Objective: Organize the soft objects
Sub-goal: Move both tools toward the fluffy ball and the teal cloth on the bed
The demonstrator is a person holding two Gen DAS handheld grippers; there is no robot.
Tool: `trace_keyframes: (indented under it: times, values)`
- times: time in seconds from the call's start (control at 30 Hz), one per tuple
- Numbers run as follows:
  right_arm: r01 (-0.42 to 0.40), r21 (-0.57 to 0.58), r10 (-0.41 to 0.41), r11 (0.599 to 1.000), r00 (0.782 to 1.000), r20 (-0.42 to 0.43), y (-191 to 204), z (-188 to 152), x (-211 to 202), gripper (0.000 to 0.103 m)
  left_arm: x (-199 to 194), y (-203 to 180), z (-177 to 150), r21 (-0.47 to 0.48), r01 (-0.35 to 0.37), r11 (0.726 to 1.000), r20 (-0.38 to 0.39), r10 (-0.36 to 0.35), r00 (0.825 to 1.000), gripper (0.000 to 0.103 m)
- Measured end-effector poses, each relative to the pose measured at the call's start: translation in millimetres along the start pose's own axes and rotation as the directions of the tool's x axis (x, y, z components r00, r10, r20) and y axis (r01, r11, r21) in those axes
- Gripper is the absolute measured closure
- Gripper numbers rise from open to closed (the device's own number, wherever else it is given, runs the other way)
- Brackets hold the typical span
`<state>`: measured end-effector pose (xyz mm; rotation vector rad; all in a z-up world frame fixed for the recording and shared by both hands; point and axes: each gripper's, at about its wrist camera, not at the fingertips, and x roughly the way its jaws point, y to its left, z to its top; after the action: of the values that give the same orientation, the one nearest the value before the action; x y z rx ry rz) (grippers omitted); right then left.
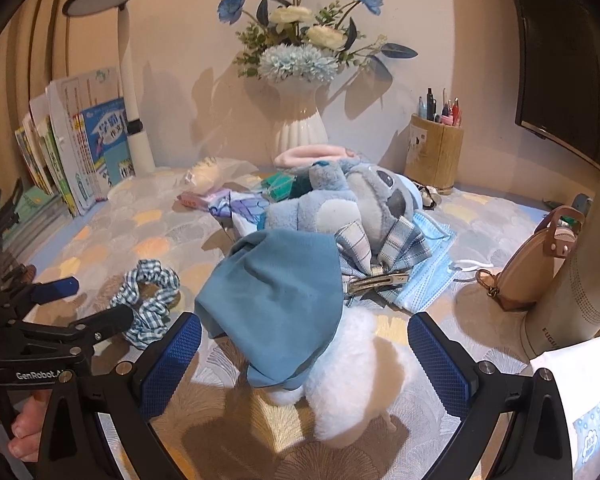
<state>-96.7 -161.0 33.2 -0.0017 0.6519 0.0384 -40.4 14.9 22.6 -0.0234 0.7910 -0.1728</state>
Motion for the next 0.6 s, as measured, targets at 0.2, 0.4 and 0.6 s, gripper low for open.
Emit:
trace_keyframes:
  times: [0.2, 0.4, 0.6]
  values:
    - [0.007, -0.028, -0.007, 1.0, 1.0, -0.004, 5, -1, 1, 0.0, 0, 3, 0, -0.026, -0.011, 1.0, 0.003, 0.011, 1.0, 0.001]
    - [-0.027, -0.02, 0.027, 0.999, 1.0, -0.016, 3, -1, 3, 0.0, 2, -8, -1, 0.029, -0.045, 0.999, 0.0, 0.045, 0.999, 0.001]
    - [-0.026, -0.037, 0.026, 0.999, 1.0, -0.012, 6, -2, 2, 0.0, 3, -11, -1, 0.044, -0.06, 0.997, -0.008, 0.06, 0.998, 0.001]
